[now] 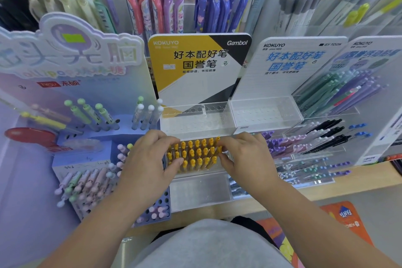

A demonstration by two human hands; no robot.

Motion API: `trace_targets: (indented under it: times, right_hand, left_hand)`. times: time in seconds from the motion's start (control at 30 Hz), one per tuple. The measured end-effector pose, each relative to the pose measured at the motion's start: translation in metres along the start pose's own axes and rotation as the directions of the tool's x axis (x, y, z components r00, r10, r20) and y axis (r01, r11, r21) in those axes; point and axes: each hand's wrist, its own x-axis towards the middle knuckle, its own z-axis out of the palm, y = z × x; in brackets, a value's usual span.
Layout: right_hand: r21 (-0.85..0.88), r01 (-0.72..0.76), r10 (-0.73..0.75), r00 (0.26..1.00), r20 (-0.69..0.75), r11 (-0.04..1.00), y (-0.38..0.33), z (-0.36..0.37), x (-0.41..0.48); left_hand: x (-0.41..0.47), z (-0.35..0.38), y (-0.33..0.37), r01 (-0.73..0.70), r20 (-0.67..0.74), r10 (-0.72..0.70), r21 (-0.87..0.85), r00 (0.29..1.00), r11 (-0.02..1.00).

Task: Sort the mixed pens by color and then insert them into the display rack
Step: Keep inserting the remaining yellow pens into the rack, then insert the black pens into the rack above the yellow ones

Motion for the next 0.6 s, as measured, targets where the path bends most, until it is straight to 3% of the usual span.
trace_targets:
  times: [0.1,0.23,0.33,0.5,0.6]
  right_hand:
    - [0.054,-0.009,0.009,1.000,-0.012,0.999,0.000,-0.011,-0.007]
    - [0.166,0.012,0.010,0.992,-0.127,0.986,0.013,-0.036,-0.026]
    - [0.315,-0.093,0.136,0.984,-0.117,0.945,0.036,-0.049,-0.054]
    - [0.637,-0.408,0.506,0.862,0.032,0.655,0.073,-0.071,-0.128]
    - [0.697,-0.515,0.655,0.751,0.086,0.499,0.100,-0.077,-0.188]
  left_hand:
    - [0.000,0.000,-0.002,0.007,0.008,-0.007,0.013,1.000,1.000]
    - [0.003,-0.002,0.016,-0.019,-0.085,0.015,-0.045,0.996,0.999]
    - [0.005,0.006,0.046,-0.055,-0.083,0.044,-0.132,0.996,0.990]
    - [0.005,0.050,0.105,-0.157,0.057,0.175,-0.239,0.983,0.958]
    - [0.008,0.088,0.150,-0.215,0.164,0.264,-0.266,0.951,0.940]
